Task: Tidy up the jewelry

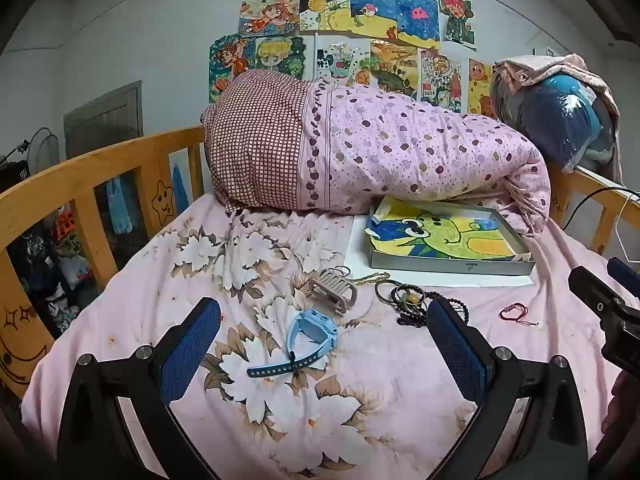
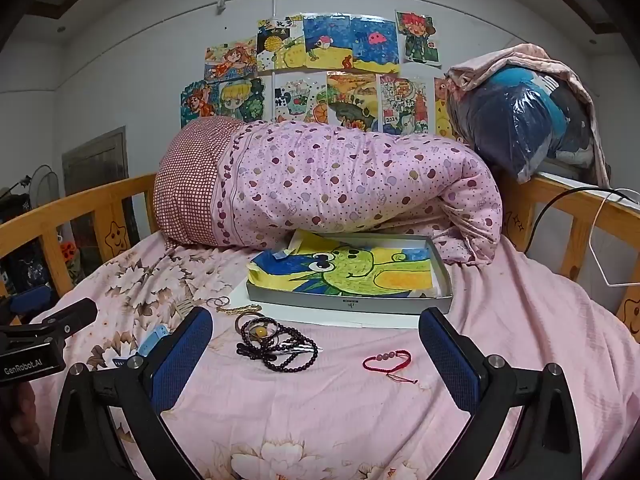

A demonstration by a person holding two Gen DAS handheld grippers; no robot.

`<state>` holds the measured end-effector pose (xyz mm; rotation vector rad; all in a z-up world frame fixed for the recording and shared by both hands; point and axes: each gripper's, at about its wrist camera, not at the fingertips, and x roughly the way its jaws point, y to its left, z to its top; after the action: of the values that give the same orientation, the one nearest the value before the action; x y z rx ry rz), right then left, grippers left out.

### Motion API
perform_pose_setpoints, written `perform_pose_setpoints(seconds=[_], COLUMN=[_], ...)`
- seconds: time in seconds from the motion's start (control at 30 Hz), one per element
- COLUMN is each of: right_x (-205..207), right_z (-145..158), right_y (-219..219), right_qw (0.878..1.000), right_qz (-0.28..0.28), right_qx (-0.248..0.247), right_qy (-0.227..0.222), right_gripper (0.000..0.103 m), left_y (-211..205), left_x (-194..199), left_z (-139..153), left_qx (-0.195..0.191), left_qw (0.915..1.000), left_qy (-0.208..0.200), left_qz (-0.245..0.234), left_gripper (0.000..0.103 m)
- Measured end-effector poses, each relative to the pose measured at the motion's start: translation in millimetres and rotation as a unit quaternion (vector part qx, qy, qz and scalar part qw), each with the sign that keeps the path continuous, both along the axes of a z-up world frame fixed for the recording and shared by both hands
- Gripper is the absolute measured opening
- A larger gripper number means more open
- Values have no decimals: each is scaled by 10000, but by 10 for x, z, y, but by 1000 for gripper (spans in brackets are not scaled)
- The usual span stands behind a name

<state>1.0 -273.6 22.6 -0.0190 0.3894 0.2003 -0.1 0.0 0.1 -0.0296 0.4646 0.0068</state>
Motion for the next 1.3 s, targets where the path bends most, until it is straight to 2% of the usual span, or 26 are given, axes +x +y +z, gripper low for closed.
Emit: perform_pose_setpoints(seconds=[1.3], right_x=[0], right_z=[1], right_y=[-8], right_qw=[10000], right_qz=[1], right_qx=[2], right_qy=[48], right_gripper=[103], left_y=[0], left_x=[-2], left_z=[1], left_qx=[36], left_qw=[10000], left_qy=[14], left_qz=[3], left_gripper=[101])
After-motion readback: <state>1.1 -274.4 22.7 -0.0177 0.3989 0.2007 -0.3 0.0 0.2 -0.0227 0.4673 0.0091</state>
